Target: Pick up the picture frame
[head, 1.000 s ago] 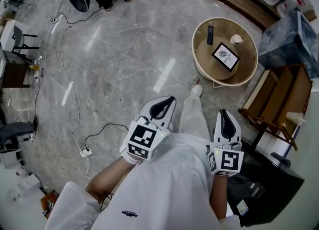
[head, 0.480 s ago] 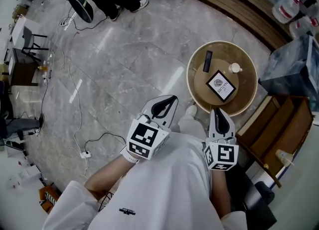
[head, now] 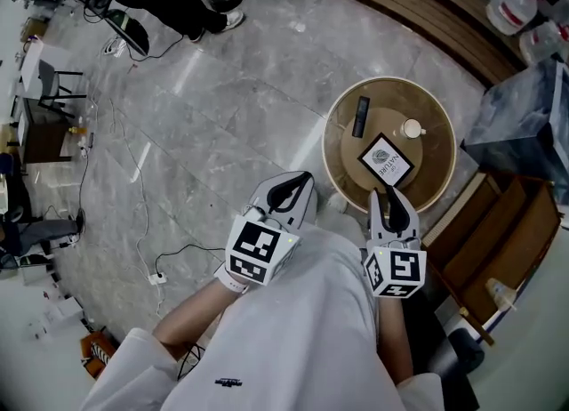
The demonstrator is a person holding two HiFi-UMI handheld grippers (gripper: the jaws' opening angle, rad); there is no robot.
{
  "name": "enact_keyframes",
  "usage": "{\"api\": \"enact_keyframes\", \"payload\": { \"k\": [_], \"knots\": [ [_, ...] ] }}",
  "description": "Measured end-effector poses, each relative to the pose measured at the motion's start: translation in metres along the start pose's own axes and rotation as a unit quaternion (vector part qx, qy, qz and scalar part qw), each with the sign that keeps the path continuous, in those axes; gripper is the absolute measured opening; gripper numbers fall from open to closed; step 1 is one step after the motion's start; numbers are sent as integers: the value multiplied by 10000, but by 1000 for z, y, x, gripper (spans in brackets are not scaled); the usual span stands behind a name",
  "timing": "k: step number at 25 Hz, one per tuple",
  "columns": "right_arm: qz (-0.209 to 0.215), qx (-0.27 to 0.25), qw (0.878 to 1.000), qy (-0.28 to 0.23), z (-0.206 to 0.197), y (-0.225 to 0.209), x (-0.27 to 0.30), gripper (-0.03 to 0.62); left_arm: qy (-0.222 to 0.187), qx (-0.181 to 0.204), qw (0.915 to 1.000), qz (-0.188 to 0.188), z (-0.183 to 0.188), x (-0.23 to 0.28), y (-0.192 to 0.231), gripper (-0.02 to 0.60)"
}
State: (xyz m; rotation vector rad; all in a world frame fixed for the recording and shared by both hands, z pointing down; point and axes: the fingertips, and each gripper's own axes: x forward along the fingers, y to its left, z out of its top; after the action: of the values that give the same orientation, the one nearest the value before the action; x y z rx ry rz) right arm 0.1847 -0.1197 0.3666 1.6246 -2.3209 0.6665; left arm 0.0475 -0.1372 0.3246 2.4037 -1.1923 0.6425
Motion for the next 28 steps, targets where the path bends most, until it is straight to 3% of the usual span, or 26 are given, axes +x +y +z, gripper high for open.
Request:
{"api": "enact_keyframes", "payload": {
  "k": [5, 14, 21, 28],
  "knots": [
    [-250, -243, 9992, 190, -4, -7, 14, 74, 67, 13, 9998, -179, 3, 15, 2, 6],
    [-381, 223, 9974, 575, -35, -32, 56, 75, 270, -112, 9994, -158, -9, 63, 21, 6],
    [-449, 544, 9921, 1041, -82, -53, 101, 106, 652, -357, 9968, -296, -53, 113, 33, 6],
    [-714, 812, 9862, 1257, -137, -78, 166, 114, 1100, -456, 9928, -115, -125, 177, 64, 6]
  ]
}}
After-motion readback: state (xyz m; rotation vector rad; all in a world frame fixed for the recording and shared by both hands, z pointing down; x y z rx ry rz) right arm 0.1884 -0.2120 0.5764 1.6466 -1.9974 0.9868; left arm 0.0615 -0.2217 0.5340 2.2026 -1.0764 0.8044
